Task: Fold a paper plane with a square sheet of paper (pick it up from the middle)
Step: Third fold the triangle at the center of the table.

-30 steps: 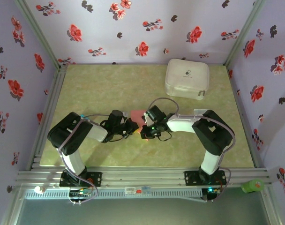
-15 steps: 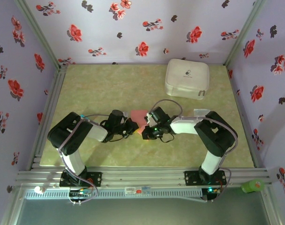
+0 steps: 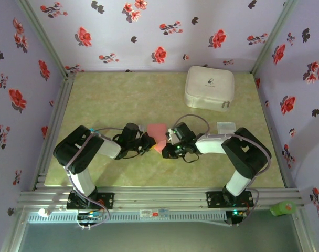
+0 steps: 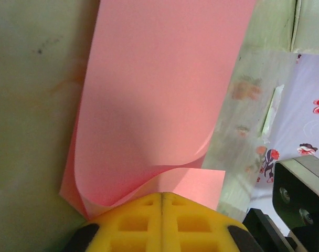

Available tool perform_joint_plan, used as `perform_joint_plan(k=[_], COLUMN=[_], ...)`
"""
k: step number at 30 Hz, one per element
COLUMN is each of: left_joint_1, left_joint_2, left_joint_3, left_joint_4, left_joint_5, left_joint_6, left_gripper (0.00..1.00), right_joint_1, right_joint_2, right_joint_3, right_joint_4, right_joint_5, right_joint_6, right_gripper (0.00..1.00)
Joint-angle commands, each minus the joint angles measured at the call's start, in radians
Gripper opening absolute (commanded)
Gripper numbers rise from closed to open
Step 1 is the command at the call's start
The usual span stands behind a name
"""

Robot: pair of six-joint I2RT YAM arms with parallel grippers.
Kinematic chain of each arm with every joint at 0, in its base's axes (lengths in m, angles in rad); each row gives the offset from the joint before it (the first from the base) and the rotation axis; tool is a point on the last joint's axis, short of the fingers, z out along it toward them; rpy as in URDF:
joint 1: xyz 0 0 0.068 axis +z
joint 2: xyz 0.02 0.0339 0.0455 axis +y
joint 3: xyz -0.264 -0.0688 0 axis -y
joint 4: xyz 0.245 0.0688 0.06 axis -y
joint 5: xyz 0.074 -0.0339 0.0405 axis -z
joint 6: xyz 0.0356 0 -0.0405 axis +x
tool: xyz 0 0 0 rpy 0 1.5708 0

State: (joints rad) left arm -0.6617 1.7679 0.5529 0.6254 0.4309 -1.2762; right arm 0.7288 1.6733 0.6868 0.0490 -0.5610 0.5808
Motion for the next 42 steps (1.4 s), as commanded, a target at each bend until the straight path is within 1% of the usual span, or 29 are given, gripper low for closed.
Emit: perform_joint_plan(k=[1, 7, 10, 14, 18, 20, 23, 27, 33, 36, 42], left_joint_1=[0.001, 0.001, 0.001, -0.001, -0.001, -0.001, -0.001, -0.002, -0.002, -0.001, -0.001], left_joint_2=[0.044, 0.044, 0.043, 0.05, 0.051, 0.05, 0.051, 0.049, 0.052, 0.052, 0.053], left_joint_3=[-0.013, -0.013, -0.02, -0.014, -0.019, -0.019, -0.018, -0.017, -0.016, -0.016, -0.012], left_joint_4=[-0.11, -0.108, -0.092, -0.088, -0.076, -0.074, -0.074, -0.075, -0.073, -0.073, -0.08], left_joint_5=[-0.037, -0.037, -0.04, -0.032, -0.031, -0.03, -0.028, -0.027, -0.028, -0.026, -0.023], left_joint_6=[0.026, 0.025, 0.02, 0.025, 0.018, 0.018, 0.021, 0.022, 0.02, 0.02, 0.025], left_gripper=[0.0, 0.0, 0.0, 0.0, 0.0, 0.0, 0.0, 0.0, 0.0, 0.0, 0.0], right_joint_1=[-0.005, -0.02, -0.028, -0.051, -0.076, -0.077, -0.072, -0.052, -0.015, 0.004, 0.0], right_joint_2=[-0.017, -0.062, -0.107, -0.178, -0.228, -0.203, -0.11, -0.06, 0.01, 0.039, 0.09], right_joint_3=[-0.039, -0.052, -0.064, -0.035, -0.002, 0.029, 0.099, 0.143, 0.216, 0.223, 0.198], right_joint_4=[-0.088, -0.104, -0.102, -0.175, -0.148, -0.135, -0.148, -0.137, -0.222, -0.218, -0.169], right_joint_5=[-0.026, -0.033, -0.065, -0.064, -0.051, -0.063, -0.123, -0.092, -0.063, -0.042, -0.012], right_joint_6=[0.008, 0.02, 0.028, 0.013, 0.063, 0.088, 0.098, 0.111, 0.073, 0.069, 0.1], right_gripper=[0.11, 0.11, 0.11, 0.11, 0.1, 0.1, 0.09, 0.08, 0.09, 0.09, 0.09])
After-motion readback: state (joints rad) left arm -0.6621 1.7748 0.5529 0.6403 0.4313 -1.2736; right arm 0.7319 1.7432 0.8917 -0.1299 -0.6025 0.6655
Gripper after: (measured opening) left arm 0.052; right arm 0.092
